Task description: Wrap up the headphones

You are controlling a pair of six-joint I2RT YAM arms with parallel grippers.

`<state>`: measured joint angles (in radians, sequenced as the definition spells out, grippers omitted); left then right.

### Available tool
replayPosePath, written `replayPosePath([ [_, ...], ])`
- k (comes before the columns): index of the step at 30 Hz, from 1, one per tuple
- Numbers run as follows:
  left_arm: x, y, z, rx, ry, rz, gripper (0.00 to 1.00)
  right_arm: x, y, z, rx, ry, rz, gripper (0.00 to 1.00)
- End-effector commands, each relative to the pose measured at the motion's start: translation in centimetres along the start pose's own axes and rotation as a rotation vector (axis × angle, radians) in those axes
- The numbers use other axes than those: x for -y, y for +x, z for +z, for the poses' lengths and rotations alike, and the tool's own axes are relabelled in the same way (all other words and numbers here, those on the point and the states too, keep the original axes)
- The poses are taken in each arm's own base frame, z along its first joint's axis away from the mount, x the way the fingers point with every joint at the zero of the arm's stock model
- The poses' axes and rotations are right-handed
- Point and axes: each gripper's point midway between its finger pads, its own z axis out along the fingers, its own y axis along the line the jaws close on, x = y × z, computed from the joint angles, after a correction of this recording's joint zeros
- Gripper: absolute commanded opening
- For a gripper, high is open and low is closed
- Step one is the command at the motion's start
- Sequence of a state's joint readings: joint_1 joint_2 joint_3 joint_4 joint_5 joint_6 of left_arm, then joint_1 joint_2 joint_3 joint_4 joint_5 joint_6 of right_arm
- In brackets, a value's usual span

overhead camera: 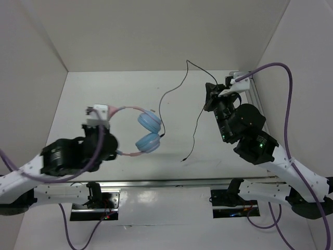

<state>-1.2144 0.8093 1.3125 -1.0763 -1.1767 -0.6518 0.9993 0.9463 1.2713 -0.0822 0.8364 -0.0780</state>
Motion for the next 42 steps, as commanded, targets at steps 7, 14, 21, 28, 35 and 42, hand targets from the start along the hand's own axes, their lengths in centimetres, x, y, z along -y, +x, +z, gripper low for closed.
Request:
replayPosePath([
  [7, 1.0, 4.5, 4.4, -0.228, -0.263, 0.168, 0.0, -2.1, -2.3, -1.7, -0.056, -0.23, -0.183, 0.0],
  [14, 7.8, 8.2, 7.3, -0.34, 0.114, 0.302, 0.0, -4.4, 0.2, -1.6, -0.135, -0.38, -0.377, 0.0],
  [21, 14.2, 11.6, 5.8, -0.462, 0.479, 0.396, 0.0, -6.1, 2.3, -1.9, -0.146, -0.494, -0.48, 0.0],
  [28, 18.9, 12.7, 0.7, -0.417, 0.767, 0.532, 0.0, -4.5, 2.7, -0.4, -0.151, -0.376, -0.542, 0.0],
  [35, 20.5, 13.7, -3.9, -0.409, 1.007, 0.556, 0.0, -3.7, 4.4, 2.6, -0.172, -0.279, -0.52, 0.0],
  [42, 21.6, 13.7, -6.7, -0.402, 1.166, 0.568, 0.0, -2.9, 7.5, 5.5, -0.24, -0.245, -0.469, 0.0],
])
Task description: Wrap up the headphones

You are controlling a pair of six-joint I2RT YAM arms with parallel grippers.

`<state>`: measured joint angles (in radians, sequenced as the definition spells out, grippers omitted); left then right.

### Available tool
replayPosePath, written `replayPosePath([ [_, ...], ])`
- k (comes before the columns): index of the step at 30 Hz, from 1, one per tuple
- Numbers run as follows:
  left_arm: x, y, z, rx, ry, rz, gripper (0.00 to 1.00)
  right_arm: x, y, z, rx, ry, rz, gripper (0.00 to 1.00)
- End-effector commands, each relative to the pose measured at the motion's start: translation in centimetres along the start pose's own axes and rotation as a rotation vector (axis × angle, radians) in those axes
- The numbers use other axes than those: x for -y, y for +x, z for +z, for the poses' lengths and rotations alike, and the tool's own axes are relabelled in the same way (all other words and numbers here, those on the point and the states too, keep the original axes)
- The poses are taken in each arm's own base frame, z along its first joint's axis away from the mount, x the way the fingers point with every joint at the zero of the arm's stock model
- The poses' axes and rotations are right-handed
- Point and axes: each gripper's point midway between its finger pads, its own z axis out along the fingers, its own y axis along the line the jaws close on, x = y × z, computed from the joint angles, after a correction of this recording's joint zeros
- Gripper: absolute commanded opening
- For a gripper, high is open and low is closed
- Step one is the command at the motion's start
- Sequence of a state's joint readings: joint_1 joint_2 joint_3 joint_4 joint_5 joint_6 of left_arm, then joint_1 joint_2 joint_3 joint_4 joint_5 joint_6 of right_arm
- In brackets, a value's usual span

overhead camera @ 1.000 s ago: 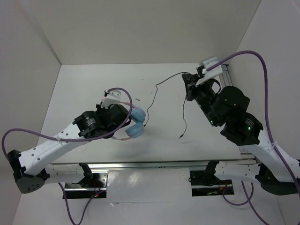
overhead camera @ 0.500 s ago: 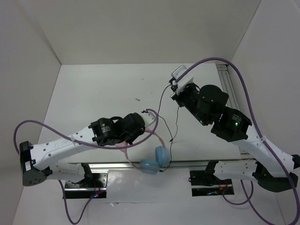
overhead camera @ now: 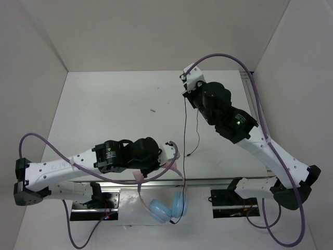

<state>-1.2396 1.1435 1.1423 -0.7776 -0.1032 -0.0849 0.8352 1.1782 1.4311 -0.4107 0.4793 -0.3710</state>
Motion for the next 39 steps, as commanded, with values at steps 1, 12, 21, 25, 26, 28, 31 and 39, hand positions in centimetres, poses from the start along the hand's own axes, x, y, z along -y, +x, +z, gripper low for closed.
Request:
replayPosePath([
  [1, 2.3, -2.9, -1.7, 0.147, 0.136, 0.029, 0.0, -0.3, -0.4, 1.5, 0.035, -0.013, 0.077, 0.0],
  [12, 4.1, -8.4, -11.1, 0.496, 0.27, 0.091, 0.0, -2.4, 5.5, 5.5, -0.077, -0.121, 0.138, 0.0],
  [21, 3.4, -9.9, -17.5, 0.725, 0.252, 0.073, 0.0, -2.0, 6.7, 6.6, -0.091, -0.121, 0.187, 0.0],
  [25, 2.4, -10.6, -19.8, 0.807, 0.202, 0.045, 0.0, -2.9, 7.5, 6.8, -0.096, -0.16, 0.217, 0.0],
  [26, 2.0, -10.8, -20.5, 0.836, 0.184, 0.038, 0.0, -3.3, 7.6, 7.2, -0.098, -0.173, 0.226, 0.0],
  [28, 1.2, -11.7, -21.5, 0.889, 0.153, -0.01, 0.0, -4.8, 8.0, 7.3, -0.105, -0.24, 0.238, 0.0],
  [31, -1.4, -13.0, -21.5, 0.914, 0.027, -0.13, 0.0, -7.9, 8.2, 7.2, -0.078, -0.395, 0.258, 0.0],
  [39, -9.2, -15.6, -23.9, 1.073, -0.359, -0.465, 0.0, -13.7, 9.1, 8.3, -0.007, -0.641, 0.32, 0.0],
])
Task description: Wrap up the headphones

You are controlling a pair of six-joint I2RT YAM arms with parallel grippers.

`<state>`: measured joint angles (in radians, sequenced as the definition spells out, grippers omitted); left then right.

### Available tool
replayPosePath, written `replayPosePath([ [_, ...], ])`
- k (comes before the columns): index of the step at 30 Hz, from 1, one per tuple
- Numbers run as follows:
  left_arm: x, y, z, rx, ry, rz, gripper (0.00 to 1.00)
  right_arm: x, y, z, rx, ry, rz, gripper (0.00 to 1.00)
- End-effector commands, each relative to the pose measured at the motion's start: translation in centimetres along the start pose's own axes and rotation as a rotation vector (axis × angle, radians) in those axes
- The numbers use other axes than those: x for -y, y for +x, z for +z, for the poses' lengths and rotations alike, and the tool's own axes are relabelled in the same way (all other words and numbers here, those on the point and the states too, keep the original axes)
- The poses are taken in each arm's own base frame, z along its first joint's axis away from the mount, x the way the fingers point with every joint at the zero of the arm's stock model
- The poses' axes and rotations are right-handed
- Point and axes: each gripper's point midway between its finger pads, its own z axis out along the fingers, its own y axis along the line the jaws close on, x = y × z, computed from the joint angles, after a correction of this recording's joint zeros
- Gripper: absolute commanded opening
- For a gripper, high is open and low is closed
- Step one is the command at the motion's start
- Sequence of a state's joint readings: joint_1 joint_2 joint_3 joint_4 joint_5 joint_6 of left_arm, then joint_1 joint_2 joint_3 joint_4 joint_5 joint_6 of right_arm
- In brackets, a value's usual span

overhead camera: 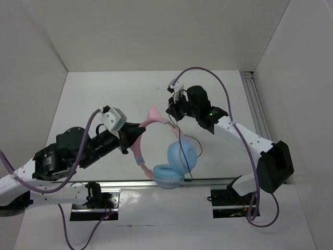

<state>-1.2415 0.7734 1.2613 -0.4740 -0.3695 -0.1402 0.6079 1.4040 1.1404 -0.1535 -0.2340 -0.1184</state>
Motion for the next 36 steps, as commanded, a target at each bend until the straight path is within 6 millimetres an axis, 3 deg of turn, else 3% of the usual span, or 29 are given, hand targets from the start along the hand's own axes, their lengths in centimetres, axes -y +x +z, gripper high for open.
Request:
replayPosePath([
  [1, -3.9, -8.2, -0.8, 0.312, -0.233, -0.228, 0.0, -2.7, -3.3, 1.1, 0.156, -0.179, -0.002, 0.0],
  [2, -4.3, -8.2, -0.5, 0.315, -0.27, -0.234, 0.0, -3.1, -2.6, 1.7, 0.151, -0.208, -0.002, 0.0],
  [5, -5.2, -8.6, 1.3, 0.314, -0.376, -0.246, 0.0, -4.8, -3.9, 2.1, 0.245, -0.326, 0.043, 0.0],
  [11, -4.2, -8.6, 4.2, 0.296, -0.383, -0.274, 0.0, -6.7, -4.2, 2.4, 0.306, -0.418, 0.053, 0.0],
  [18, -6.1, -8.2, 4.1, 0.325, -0.518, -0.297, 0.0, -4.8, -2.6, 3.0, 0.242, -0.293, 0.066, 0.0],
  [21, -8.5, -6.6, 3.2, 0.316, -0.7, -0.298, 0.0, -4.3, -1.5, 2.4, 0.21, -0.263, 0.095, 0.0],
  [23, -10.4, -6.1, 1.6, 0.346, -0.844, -0.315, 0.0, -4.1, -0.5, 2.5, 0.165, -0.246, 0.128, 0.0],
  [24, -11.0, -7.1, 0.9, 0.394, -0.881, -0.319, 0.0, -5.1, 0.4, 2.7, 0.138, -0.254, 0.14, 0.0],
  [25, -12.1, -6.6, 0.3, 0.4, -0.954, -0.307, 0.0, -4.7, 1.5, 2.8, 0.116, -0.203, 0.149, 0.0],
  [28, -15.1, -7.5, -0.6, 0.42, -1.096, -0.303, 0.0, -3.4, 4.1, 2.9, 0.067, -0.068, 0.224, 0.0],
  [29, -15.7, -7.5, -0.5, 0.41, -1.111, -0.307, 0.0, -3.2, 5.8, 2.6, 0.038, -0.042, 0.248, 0.0],
  [32, -19.0, -8.3, -0.6, 0.436, -1.161, -0.387, 0.0, -3.2, 8.3, 2.4, -0.017, -0.038, 0.279, 0.0],
  [36, -21.7, -9.0, -0.1, 0.453, -1.253, -0.349, 0.0, -5.3, 9.2, 2.1, -0.066, -0.066, 0.264, 0.0],
])
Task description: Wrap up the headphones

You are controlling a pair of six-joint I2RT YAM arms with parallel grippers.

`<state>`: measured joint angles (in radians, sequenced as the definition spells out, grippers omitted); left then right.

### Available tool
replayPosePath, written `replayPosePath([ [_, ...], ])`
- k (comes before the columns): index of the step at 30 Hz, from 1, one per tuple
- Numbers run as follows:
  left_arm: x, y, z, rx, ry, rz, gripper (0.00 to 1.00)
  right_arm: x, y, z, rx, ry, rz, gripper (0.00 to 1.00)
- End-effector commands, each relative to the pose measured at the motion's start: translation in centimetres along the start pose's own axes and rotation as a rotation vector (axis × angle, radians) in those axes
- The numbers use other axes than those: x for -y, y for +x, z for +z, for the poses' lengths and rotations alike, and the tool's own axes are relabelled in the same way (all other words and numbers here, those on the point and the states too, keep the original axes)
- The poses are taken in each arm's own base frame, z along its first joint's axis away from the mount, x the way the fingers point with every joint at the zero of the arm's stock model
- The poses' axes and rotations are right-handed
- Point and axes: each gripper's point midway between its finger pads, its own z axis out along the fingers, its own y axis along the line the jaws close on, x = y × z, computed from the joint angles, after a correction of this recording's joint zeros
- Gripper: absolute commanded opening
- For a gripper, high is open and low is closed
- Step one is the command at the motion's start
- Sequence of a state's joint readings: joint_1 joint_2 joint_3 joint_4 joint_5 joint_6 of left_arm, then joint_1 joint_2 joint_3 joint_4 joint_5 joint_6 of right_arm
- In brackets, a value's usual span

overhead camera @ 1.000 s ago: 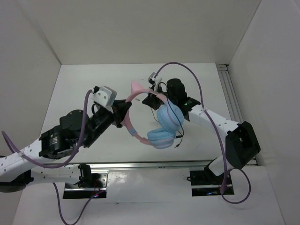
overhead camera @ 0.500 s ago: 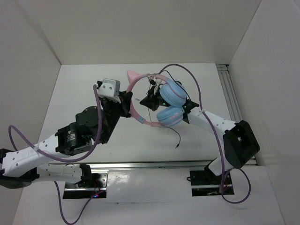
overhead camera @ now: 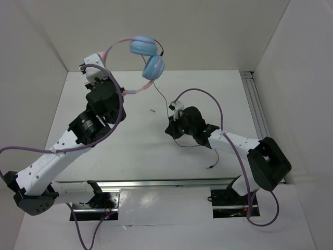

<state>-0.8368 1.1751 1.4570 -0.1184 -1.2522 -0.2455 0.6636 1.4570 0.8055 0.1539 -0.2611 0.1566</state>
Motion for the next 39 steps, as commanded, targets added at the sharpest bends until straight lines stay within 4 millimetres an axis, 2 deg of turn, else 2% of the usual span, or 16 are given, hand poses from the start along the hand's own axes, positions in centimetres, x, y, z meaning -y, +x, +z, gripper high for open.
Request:
replayPosePath([
  [1, -0.1, -3.7, 1.1, 0.067, -0.033, -0.184, 0.0, -2.6, -0.3, -0.6, 0.005, -0.014, -0.021, 0.0],
  [4, 0.5, -2.1, 1.9, 0.077, -0.08, -0.096, 0.0, -4.8, -1.6, -1.4, 0.014, -0.024, -0.05, 0.0],
  [5, 0.3, -1.4, 2.4, 0.077, -0.104, -0.069, 0.0, -6.4, -1.3, -1.4, 0.0, -0.048, -0.068, 0.0],
  [10, 1.0, 3.9, 4.3, 0.009, -0.184, 0.071, 0.0, -11.6, -3.2, -3.2, -0.005, -0.114, -0.145, 0.0],
  [12, 0.3, 5.2, 5.1, -0.02, -0.236, 0.111, 0.0, -13.9, -4.5, -4.1, 0.023, -0.132, -0.193, 0.0],
  [14, 0.5, 7.0, 5.5, -0.033, -0.261, 0.178, 0.0, -14.3, -4.7, -4.9, 0.026, -0.095, -0.21, 0.0],
  [19, -1.7, 10.2, 7.0, -0.082, -0.264, 0.224, 0.0, -15.0, -7.8, -8.3, 0.111, -0.047, -0.236, 0.0],
  [22, -0.8, 12.7, 7.2, -0.168, -0.116, 0.3, 0.0, -13.3, -9.4, -9.5, 0.144, 0.056, -0.266, 0.0],
  [23, 0.6, 13.4, 7.3, -0.189, -0.025, 0.326, 0.0, -12.8, -9.6, -9.9, 0.133, 0.085, -0.281, 0.0],
  [25, 1.6, 14.2, 7.0, -0.226, 0.072, 0.404, 0.0, -11.8, -10.1, -10.4, 0.133, 0.145, -0.321, 0.0],
  [28, 5.0, 16.9, 4.9, -0.306, 0.278, 0.519, 0.0, -10.5, -10.3, -10.8, 0.116, 0.196, -0.364, 0.0],
  [29, 6.1, 17.3, 4.2, -0.329, 0.333, 0.549, 0.0, -9.6, -11.1, -11.2, 0.134, 0.246, -0.366, 0.0],
  [30, 7.0, 19.4, 3.4, -0.385, 0.395, 0.589, 0.0, -9.0, -11.0, -11.4, 0.126, 0.276, -0.381, 0.0],
  [35, 7.1, 24.2, -0.3, -0.556, 0.557, 0.737, 0.0, -3.9, -12.3, -13.5, 0.126, 0.502, -0.418, 0.0],
  [38, 5.8, 27.7, -3.2, -0.667, 0.662, 0.818, 0.0, -2.0, -13.5, -14.4, 0.164, 0.545, -0.387, 0.0],
  [39, 5.8, 28.0, -3.9, -0.675, 0.695, 0.827, 0.0, -1.5, -13.9, -14.5, 0.176, 0.56, -0.375, 0.0],
])
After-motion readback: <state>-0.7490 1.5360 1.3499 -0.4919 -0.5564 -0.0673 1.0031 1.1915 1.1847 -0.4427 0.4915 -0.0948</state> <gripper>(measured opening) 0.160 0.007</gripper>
